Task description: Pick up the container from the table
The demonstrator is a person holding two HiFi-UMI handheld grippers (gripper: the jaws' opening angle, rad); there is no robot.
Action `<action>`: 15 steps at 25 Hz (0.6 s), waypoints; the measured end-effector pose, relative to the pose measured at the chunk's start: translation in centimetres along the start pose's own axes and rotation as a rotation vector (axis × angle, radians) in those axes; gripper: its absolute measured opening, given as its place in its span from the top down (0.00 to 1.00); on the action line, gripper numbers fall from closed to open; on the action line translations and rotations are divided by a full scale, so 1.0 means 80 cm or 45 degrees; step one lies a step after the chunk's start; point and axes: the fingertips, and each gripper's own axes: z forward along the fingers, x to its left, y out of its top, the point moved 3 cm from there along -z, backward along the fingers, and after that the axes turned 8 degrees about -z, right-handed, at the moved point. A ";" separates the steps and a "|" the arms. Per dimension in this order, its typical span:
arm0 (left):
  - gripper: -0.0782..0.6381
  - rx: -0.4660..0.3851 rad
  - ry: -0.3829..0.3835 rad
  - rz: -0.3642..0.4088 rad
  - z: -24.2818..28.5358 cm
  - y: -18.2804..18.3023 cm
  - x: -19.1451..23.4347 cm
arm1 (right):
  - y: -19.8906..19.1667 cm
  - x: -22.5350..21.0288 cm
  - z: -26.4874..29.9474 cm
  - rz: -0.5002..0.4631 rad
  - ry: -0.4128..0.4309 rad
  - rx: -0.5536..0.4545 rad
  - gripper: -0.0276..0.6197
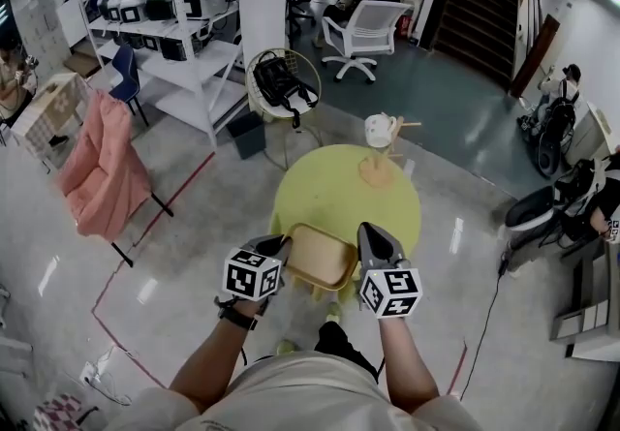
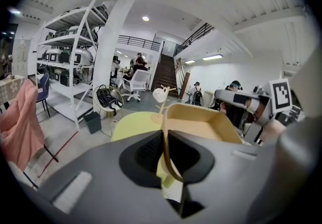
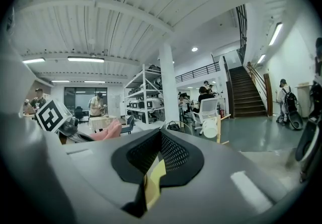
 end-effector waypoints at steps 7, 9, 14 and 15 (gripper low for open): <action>0.85 -0.005 0.005 0.005 0.000 0.000 -0.004 | 0.000 -0.002 -0.005 -0.003 0.000 -0.005 0.95; 0.85 -0.005 0.005 0.005 -0.001 0.001 -0.003 | 0.001 -0.002 -0.005 -0.003 -0.002 -0.004 0.95; 0.85 -0.009 0.002 0.006 0.002 0.004 -0.002 | 0.000 -0.004 -0.003 -0.005 -0.001 -0.002 0.95; 0.85 -0.010 0.002 0.006 0.002 0.003 0.000 | -0.001 -0.002 -0.002 -0.005 -0.001 -0.001 0.95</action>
